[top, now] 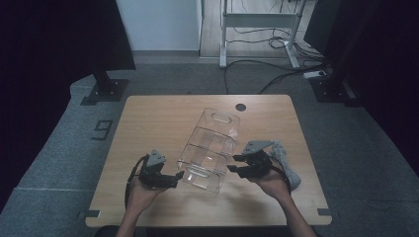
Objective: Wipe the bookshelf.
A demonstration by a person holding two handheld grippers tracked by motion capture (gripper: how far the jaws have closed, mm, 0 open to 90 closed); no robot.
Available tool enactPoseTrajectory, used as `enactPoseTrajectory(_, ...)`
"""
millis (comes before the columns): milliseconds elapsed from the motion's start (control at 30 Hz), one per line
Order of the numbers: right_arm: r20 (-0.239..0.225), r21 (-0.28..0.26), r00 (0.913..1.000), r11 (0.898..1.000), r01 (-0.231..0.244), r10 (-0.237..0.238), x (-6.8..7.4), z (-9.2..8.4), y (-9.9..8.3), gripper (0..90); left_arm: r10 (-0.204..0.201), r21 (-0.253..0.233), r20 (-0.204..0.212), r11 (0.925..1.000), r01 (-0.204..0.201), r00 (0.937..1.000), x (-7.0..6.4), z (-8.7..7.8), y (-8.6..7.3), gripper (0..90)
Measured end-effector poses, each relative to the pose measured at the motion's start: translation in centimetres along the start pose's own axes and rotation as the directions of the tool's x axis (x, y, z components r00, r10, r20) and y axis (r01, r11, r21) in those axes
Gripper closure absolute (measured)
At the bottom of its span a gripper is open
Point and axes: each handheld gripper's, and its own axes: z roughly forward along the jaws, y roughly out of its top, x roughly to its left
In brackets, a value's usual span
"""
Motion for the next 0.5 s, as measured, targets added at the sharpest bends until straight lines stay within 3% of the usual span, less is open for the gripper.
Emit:
enactPoseTrajectory(167, 0.021, 0.02, 0.9998, 1.0, 0.005, -0.005, -0.1, 2.0, 0.1, 53.0, 0.01, 0.018, -0.023, 0.9998, -0.009, 0.9997, 0.0, 0.9, -0.2, 6.4)
enactPoseTrajectory(400, -0.04, 0.012, 0.9992, 1.0, 0.0, 0.001, 0.1, 2.6, 0.1, 56.6, 0.009, 0.033, -0.036, 0.9994, -0.008, 0.9993, 0.3, 1.4, -0.3, 5.5)
enactPoseTrajectory(500, -0.031, 0.016, 0.9995, 1.0, 0.006, -0.006, 0.5, 2.7, 0.2, 55.7, 0.003, 0.034, -0.041, 0.9994, -0.001, 0.9991, 0.6, 1.5, -0.3, 5.7)
